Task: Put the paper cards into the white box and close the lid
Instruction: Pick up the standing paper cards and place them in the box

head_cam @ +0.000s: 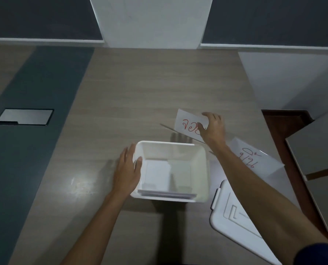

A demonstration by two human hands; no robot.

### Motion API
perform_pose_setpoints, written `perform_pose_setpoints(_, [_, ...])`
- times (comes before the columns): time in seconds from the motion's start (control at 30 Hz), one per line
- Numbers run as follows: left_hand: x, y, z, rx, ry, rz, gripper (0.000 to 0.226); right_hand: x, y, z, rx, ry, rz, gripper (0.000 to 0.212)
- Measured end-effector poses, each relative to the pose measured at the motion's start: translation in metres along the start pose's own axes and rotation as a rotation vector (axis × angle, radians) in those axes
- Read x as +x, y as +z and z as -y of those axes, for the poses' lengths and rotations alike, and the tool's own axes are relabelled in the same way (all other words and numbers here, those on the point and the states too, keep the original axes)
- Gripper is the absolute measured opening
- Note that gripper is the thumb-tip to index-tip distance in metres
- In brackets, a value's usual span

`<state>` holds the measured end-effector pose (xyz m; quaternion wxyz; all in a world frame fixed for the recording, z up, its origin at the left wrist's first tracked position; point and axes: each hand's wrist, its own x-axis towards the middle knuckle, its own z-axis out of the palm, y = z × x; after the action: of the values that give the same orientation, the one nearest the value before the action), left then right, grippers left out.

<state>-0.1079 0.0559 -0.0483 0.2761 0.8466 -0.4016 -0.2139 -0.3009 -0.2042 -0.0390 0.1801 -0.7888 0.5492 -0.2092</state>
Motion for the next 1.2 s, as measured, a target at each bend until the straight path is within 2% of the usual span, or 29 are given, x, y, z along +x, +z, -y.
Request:
perform_pose_setpoints(0.07, [0.003,0.007,0.009,-0.249,-0.117,0.095,0.047,0.019,0.005,-0.003,-0.143,0.03,0.147,0.053])
perform_pose_setpoints(0.1, [0.003,0.01,0.01,-0.375,-0.137,0.098,0.045,0.026,0.008,-0.005,-0.192,0.066,0.201,0.05])
perform_pose_setpoints(0.2, [0.004,0.01,0.005,-0.509,-0.144,0.085,0.041,0.033,0.013,-0.006,-0.204,0.107,0.209,0.026])
perform_pose_setpoints(0.27, [0.003,0.009,0.002,-0.507,-0.155,0.101,0.042,0.027,0.01,0.0,-0.12,0.107,0.162,0.021])
perform_pose_setpoints(0.37, [0.004,0.007,-0.003,-0.529,-0.167,0.104,0.042,0.007,-0.01,0.019,0.099,0.064,-0.038,0.019])
perform_pose_setpoints(0.47, [0.004,0.008,-0.005,-0.567,-0.142,0.079,0.043,-0.026,-0.046,0.05,0.292,-0.135,-0.202,0.02])
perform_pose_setpoints(0.57, [0.004,0.007,-0.007,-0.566,-0.163,0.067,0.042,-0.072,-0.074,0.069,0.286,-0.345,-0.25,0.018])
perform_pose_setpoints(0.63, [0.005,0.007,-0.007,-0.553,-0.181,0.071,0.041,-0.104,-0.077,0.069,0.203,-0.408,-0.16,0.019])
perform_pose_setpoints(0.73, [0.005,0.01,-0.005,-0.556,-0.156,0.07,0.042,-0.132,-0.064,0.062,0.076,-0.399,0.061,0.019])
perform_pose_setpoints(0.8, [0.005,0.012,-0.003,-0.597,-0.148,0.057,0.043,-0.142,-0.05,0.054,0.016,-0.36,0.294,0.015])
perform_pose_setpoints(0.83, [0.005,0.012,-0.002,-0.607,-0.148,0.051,0.043,-0.148,-0.044,0.052,-0.005,-0.316,0.46,0.021])
perform_pose_setpoints(0.9, [0.006,0.013,-0.003,-0.602,-0.143,0.052,0.043,-0.16,-0.035,0.046,-0.018,-0.194,0.77,0.052])
perform_pose_setpoints(0.93, [0.006,0.014,-0.003,-0.601,-0.138,0.055,0.043,-0.165,-0.031,0.044,-0.013,-0.154,0.847,0.065])
perform_pose_setpoints(1.03, [0.007,0.016,-0.002,-0.589,-0.13,0.055,0.043,-0.169,-0.027,0.039,0.032,-0.111,0.85,0.083])
perform_pose_setpoints(1.2, [0.011,0.022,-0.002,-0.536,-0.14,0.035,0.043,-0.168,-0.028,0.035,0.101,-0.063,0.876,0.079])
